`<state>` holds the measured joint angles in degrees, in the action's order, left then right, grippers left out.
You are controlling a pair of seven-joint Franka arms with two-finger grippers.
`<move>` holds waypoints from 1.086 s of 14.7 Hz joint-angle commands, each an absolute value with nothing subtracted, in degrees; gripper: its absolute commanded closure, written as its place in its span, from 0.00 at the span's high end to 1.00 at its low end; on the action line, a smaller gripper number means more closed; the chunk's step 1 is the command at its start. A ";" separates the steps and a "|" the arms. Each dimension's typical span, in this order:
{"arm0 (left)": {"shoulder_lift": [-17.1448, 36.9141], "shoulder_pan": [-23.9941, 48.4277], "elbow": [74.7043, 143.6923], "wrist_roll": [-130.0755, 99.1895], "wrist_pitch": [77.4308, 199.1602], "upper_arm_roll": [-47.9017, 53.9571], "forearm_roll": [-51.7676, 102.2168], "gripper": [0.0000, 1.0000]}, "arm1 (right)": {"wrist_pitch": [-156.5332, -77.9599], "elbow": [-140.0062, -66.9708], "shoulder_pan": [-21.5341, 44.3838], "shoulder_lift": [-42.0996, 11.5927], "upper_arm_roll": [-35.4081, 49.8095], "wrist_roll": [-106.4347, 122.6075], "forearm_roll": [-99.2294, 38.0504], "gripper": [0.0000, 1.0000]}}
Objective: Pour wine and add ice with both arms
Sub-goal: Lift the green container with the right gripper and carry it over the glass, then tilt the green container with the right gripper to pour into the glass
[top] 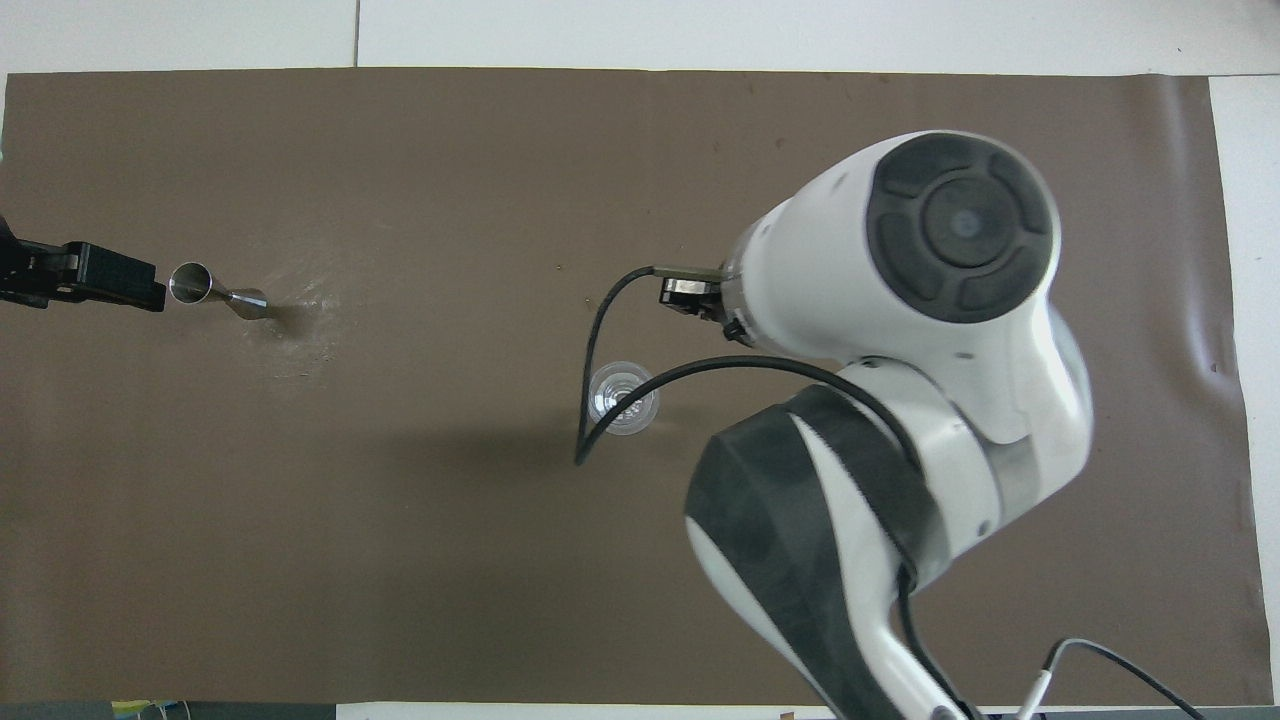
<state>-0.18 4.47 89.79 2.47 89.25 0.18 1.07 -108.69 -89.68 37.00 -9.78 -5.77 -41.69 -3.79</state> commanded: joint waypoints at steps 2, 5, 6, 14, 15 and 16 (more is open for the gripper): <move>-1.58 5.36 92.46 2.46 91.05 -0.26 0.09 1.00 | -107.58 -85.17 41.73 -13.01 -6.15 -46.92 -3.43 0.09; -1.58 5.27 92.37 2.63 91.05 -0.26 0.09 1.00 | -110.03 -88.66 43.06 -11.87 -6.15 -48.78 -3.43 0.10; -1.58 5.27 92.37 3.25 91.05 -0.18 0.09 1.00 | -111.08 -90.33 43.15 -11.26 -6.15 -48.87 -3.43 0.11; -1.15 5.45 91.32 3.16 89.65 -0.09 -0.70 1.00 | -116.72 -98.88 44.91 -7.91 -5.80 -51.15 -3.60 0.13; -0.97 5.45 90.97 3.16 89.65 -0.09 -0.70 1.00 | -116.72 -99.22 44.91 -7.82 -5.80 -51.24 -3.60 0.13; -0.88 5.45 90.62 3.16 89.56 0.09 -0.79 1.00 | -117.07 -100.01 44.91 -7.39 -5.80 -51.33 -3.69 0.13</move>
